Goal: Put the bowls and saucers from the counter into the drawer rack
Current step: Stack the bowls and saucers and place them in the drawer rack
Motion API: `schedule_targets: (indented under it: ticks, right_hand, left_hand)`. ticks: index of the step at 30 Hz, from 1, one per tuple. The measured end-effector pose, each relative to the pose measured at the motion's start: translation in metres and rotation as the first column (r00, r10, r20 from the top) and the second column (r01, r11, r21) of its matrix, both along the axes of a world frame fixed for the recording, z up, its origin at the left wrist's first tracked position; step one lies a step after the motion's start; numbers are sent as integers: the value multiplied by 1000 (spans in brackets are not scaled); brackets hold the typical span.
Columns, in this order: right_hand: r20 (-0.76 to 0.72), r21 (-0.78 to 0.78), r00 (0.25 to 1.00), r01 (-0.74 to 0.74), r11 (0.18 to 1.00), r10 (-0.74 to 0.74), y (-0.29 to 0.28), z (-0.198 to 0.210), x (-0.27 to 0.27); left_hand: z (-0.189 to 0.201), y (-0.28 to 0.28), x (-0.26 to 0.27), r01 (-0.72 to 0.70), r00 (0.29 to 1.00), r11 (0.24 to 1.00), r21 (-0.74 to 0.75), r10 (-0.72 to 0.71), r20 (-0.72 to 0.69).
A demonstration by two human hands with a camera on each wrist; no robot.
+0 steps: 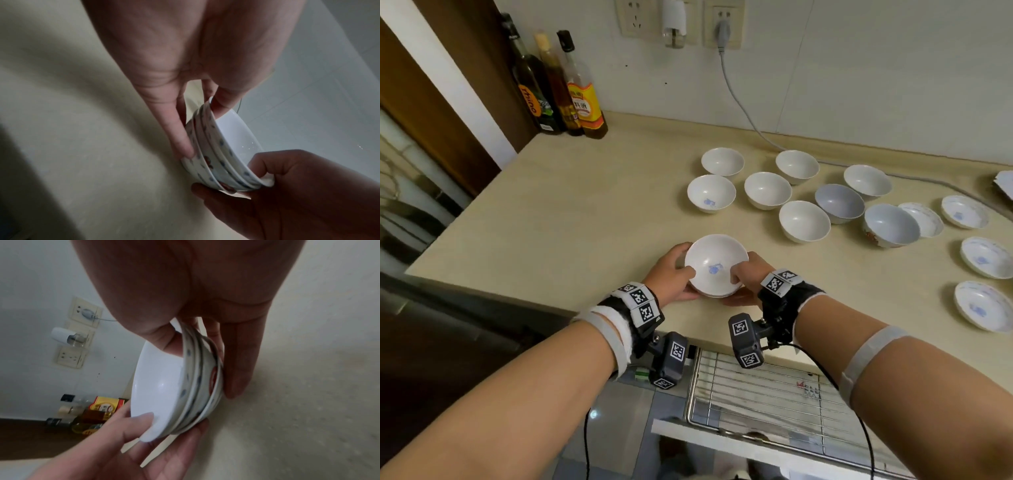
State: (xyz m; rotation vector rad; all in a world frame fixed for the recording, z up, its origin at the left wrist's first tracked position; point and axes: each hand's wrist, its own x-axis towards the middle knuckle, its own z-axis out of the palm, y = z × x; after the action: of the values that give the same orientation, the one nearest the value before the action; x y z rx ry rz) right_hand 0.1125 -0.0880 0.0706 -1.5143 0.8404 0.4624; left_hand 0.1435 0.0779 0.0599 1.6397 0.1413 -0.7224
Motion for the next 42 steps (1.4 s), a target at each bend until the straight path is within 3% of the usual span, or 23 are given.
schedule_targets:
  ticks: [4,7,11,13,16,18,20,23,26,29,34,42]
  right_hand:
    - [22,36,993,-116,993,115,-6,-4,-12]
    - [85,155,976,-213,965,202,-9,-3,-29]
    - [152,268,926,-375,887,346,-20,-4,-60]
    - [177,312,889,-457,833,422,-28,-7,-75]
    - [151,365,841,-537,761,520,-41,-14,-99]
    - [124,379,811,-572,728,572,-51,-21,-113]
    - [97,393,781,-600,697,617,-59,-32,-124]
    - [46,409,748,-618,671,662,-68,-55,-141]
    - [-18,442,759,-578,686,651,-75,-77,-155]
    - [-87,474,795,-498,726,601,-81,-90,-168]
    - [-236,455,830,-366,812,506,-88,-115,-176]
    - [-403,343,809,-300,890,428,-74,-185,-164]
  left_hand:
    - [5,9,-35,-83,996,996,-23,84,30]
    - [8,15,-71,-205,974,979,10,203,103]
    - [2,15,-127,-449,880,893,-14,445,168]
    - [-18,17,-152,-578,807,812,86,553,205]
    - [-65,26,-192,-599,792,655,460,570,219]
    - [-95,27,-215,-537,780,571,621,616,108]
    - [-110,20,-230,-520,703,544,658,711,-32]
    - [-118,1,-242,-600,594,642,477,757,-273]
    - [-127,-13,-246,-744,522,610,271,785,-334]
    - [-125,-17,-251,-793,506,569,219,814,-285]
    - [-122,-8,-263,-761,548,616,205,778,-307]
    - [-134,9,-288,-758,545,609,234,789,-284]
